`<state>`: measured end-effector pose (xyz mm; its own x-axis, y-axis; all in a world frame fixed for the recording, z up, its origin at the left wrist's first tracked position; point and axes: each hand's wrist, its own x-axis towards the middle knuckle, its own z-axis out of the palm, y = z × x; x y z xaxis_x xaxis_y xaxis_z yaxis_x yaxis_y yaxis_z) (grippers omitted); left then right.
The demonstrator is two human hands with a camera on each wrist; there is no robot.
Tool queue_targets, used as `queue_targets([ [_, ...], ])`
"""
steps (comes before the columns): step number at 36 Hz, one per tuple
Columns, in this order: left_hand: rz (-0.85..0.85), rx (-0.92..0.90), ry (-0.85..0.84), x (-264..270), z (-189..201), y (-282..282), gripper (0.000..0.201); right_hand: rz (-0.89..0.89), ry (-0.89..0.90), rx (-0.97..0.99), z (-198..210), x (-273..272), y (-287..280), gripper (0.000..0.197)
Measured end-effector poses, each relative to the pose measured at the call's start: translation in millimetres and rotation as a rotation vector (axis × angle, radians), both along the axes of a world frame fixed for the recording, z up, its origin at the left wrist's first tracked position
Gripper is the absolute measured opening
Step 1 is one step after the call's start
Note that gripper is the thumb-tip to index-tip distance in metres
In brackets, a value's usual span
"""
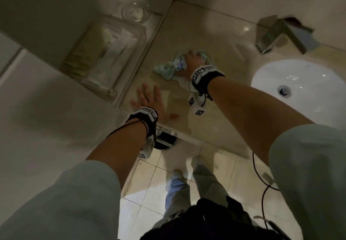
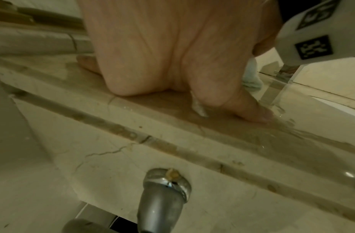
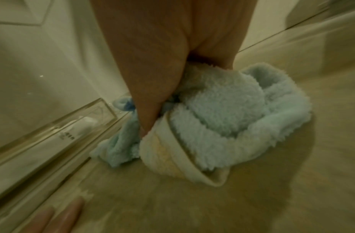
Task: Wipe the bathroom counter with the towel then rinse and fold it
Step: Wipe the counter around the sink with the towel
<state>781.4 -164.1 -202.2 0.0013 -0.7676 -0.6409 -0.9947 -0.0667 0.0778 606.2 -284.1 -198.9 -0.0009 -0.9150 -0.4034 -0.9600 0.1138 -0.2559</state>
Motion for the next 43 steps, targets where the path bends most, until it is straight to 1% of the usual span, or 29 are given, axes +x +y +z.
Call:
queue_targets([
  [4,-0.018,-0.001,-0.007,3,3,1,0.149,-0.082,-0.004,-0.032,3,-20,28,0.078],
  [9,-0.048,0.038,-0.016,4,11,2,0.151,-0.182,-0.01,-0.026,-6,-46,67,0.085],
  [12,-0.042,0.041,-0.016,4,10,1,0.153,-0.227,-0.002,-0.022,-8,-58,90,0.085],
  [16,-0.043,0.043,-0.015,5,12,2,0.154,-0.276,0.013,-0.054,-11,-63,120,0.089],
  [22,-0.047,0.043,-0.002,4,20,6,0.151,-0.312,0.02,-0.007,-8,-59,151,0.09],
  [27,-0.034,0.041,-0.009,3,18,6,0.151,-0.312,0.034,0.013,-5,-55,155,0.09],
  [35,-0.037,0.064,-0.022,4,15,3,0.155,-0.299,0.036,0.091,2,-54,143,0.09],
  [43,-0.037,0.093,-0.036,3,13,-1,0.156,-0.223,0.031,0.107,5,-65,132,0.092],
])
